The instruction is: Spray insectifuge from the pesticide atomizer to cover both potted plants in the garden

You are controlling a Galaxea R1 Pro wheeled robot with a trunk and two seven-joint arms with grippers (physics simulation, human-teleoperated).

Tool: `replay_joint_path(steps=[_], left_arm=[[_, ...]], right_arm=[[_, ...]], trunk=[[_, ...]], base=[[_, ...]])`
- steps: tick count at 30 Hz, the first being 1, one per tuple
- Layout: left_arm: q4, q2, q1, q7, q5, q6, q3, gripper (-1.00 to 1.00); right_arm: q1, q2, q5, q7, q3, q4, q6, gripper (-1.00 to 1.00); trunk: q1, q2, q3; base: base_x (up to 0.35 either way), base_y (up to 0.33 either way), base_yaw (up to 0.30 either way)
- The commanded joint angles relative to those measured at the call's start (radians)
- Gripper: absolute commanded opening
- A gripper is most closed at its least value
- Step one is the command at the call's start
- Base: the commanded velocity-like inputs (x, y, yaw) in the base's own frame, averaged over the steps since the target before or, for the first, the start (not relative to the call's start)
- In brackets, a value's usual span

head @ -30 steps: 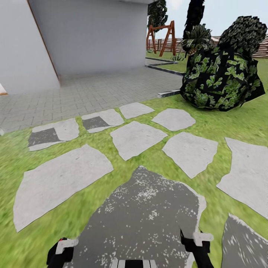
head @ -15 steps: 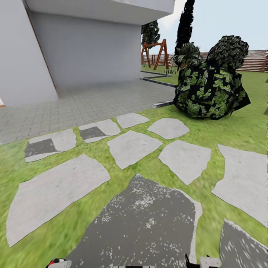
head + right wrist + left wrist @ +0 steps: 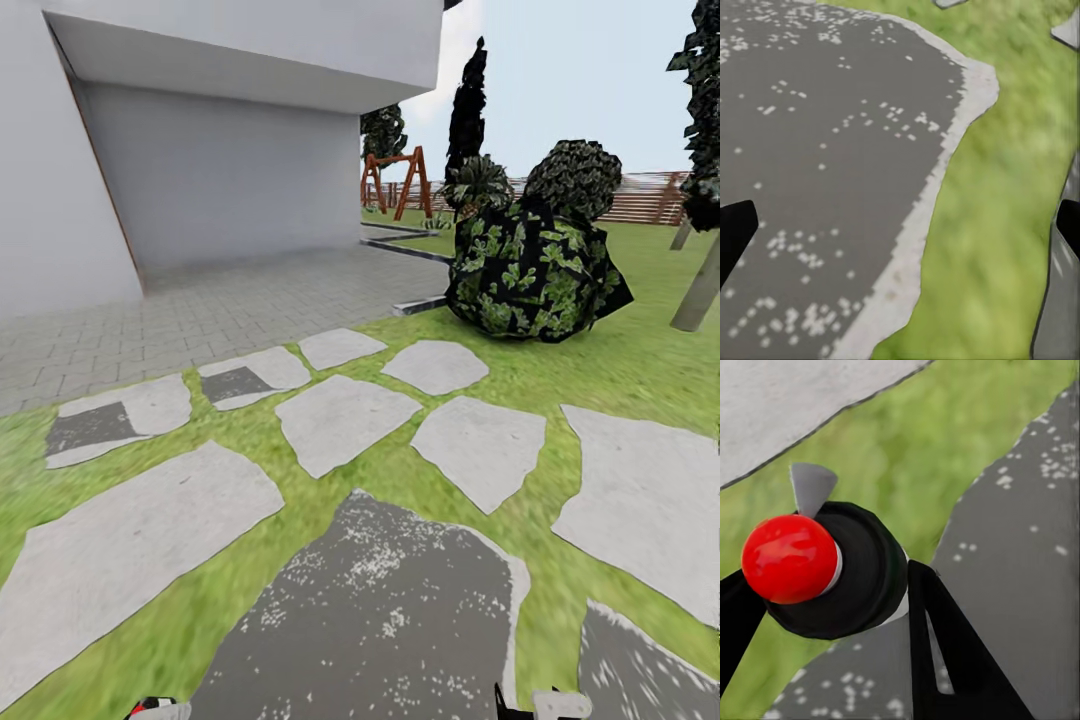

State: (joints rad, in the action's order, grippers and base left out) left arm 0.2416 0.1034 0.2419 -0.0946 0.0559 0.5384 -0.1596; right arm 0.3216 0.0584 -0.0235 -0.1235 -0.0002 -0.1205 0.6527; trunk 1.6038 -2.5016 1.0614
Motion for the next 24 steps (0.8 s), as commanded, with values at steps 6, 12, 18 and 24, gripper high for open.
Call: replay_joint_path(steps=[6,12,18,24], left_arm=[[-0.001,0.000,0.000,-0.005,0.006,0.003,-0.001,-1.00],[-0.001,-0.001,0.000,-0.005,0.006,0.003,-0.001,-1.00],[-0.001,-0.001,0.000,-0.005,0.006,0.003,-0.001,-1.00],[-0.001,-0.001,0.000,-0.005,0.006,0.003,-0.001,-1.00]], right_arm=[[0.001,-0.002,-0.003,-0.004,0.001,0.001,0.002,1.00],[0.001,-0.003,-0.003,-0.004,0.002,0.001,0.002,1.00],[0.001,-0.003,-0.003,-0.004,0.000,0.001,0.002,1.00],[0.001,-0.003,-0.003,-0.004,0.000,0.001,0.002,1.00]], trunk=[[-0.003,0.001,-0.023],[-0.019,0.030,-0.044],[-0.042,0.072,-0.063],[-0.065,0.114,-0.081]], base=[[0.000,0.000,-0.024],[0.000,0.000,-0.109],[0.000,0.000,-0.255],[0.000,0.000,-0.266]])
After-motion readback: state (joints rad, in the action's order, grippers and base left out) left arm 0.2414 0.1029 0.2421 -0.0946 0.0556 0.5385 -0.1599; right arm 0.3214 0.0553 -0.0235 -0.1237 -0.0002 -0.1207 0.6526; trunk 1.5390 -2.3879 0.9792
